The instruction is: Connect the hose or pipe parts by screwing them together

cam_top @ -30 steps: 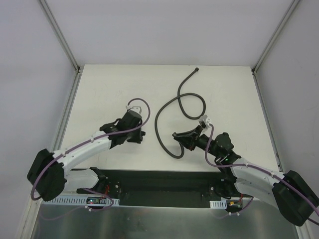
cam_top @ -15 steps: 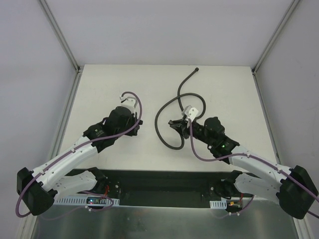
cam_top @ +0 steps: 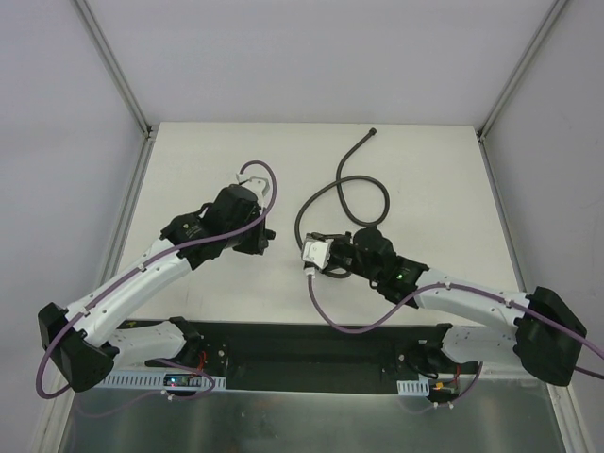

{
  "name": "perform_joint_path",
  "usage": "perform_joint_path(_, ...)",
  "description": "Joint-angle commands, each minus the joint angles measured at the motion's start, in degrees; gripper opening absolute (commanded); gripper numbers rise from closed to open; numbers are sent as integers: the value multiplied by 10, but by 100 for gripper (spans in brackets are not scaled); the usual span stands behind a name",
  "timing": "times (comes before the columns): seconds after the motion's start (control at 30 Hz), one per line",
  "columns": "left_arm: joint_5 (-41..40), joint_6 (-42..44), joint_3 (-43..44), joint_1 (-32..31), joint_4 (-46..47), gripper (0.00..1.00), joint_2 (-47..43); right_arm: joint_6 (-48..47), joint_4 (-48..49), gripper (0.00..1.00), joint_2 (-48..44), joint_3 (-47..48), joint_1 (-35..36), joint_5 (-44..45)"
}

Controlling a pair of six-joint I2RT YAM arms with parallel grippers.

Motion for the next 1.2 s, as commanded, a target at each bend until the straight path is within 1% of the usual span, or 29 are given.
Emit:
perform_joint_path(0.0,5,-22,42,-4,-60,0,-7,-139,59,1,33,29,32,69)
perform_joint_path(0.03,3,-27,45,-4,-70,0,-8,-169,78,0,39,24,48,82)
perform_joint_path(0.07,0,-31,47,-4,-74,0,-7,-180,119,0,50,18,53,99)
perform_joint_path(0.1,-3,-33,48,-4,-77,0,-6,-188,135,0,56,14,59,108)
perform_joint_path(0.27,4,-46,55,-4,-77,0,6,-208,185,0,94,26,88,147)
perform_joint_path(0.67,32,-71,76,-4,-76,0,56,-203,183,0,129,62,118,143)
perform_joint_path(1.17,22,-103,82,-4,-76,0,65,-190,170,0,149,76,128,158)
